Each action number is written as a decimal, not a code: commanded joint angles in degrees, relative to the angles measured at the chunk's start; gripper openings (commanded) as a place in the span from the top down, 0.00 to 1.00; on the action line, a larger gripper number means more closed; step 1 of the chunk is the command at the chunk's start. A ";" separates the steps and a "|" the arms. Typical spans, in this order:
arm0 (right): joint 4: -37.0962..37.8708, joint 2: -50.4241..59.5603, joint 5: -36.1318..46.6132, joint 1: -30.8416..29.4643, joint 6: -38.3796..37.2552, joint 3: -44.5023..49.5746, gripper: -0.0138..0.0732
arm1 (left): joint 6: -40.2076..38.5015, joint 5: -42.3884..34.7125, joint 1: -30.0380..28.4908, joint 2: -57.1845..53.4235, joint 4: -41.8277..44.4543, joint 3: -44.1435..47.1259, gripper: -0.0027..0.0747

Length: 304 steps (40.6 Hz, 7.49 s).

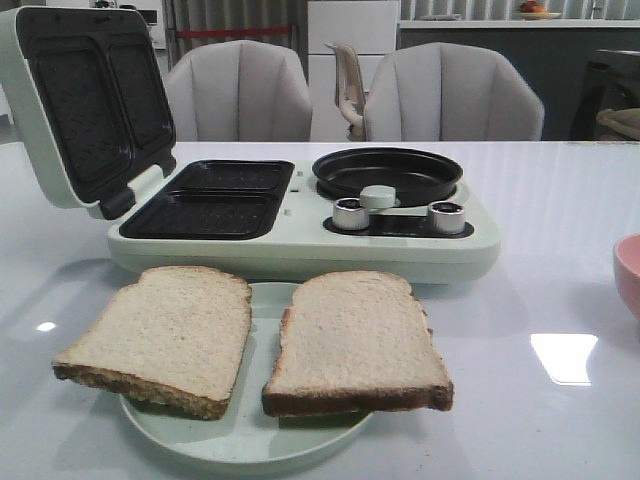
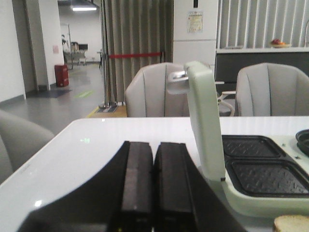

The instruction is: Make breakfast with bread and shrimp

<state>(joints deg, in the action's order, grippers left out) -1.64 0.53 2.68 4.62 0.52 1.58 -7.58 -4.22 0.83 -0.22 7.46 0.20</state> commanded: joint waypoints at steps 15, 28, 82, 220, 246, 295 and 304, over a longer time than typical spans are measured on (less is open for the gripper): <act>-0.03 -6.18 -14.35 -0.33 0.43 -26.60 0.80 | 0.04 11.87 0.25 5.20 0.09 -28.10 0.83; 0.38 -22.11 -27.93 -0.33 0.43 -32.97 0.80 | 0.04 26.11 0.25 18.04 0.09 -36.72 0.83; 1.64 -35.82 -25.86 -0.33 0.43 -32.97 0.36 | 10.14 38.40 50.97 46.26 31.19 -28.97 0.27; 1.64 -35.82 -25.90 -0.33 0.43 -32.97 0.36 | -28.03 24.98 25.37 115.15 99.19 -85.63 0.83; 1.64 -35.82 -25.94 -0.33 0.43 -32.97 0.36 | -28.83 20.83 24.08 115.45 99.19 -83.10 0.46; 1.64 -35.82 -25.90 -0.33 0.43 -32.97 0.36 | -10.82 60.21 42.44 65.97 21.61 -60.00 0.33; 1.64 -35.82 -24.65 -0.33 0.43 -32.97 0.36 | -8.53 56.97 42.44 51.68 6.77 -52.83 0.33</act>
<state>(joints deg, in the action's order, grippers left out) -0.50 -34.98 -27.13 4.62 0.52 -29.33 -16.61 56.08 42.77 56.64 17.22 -53.70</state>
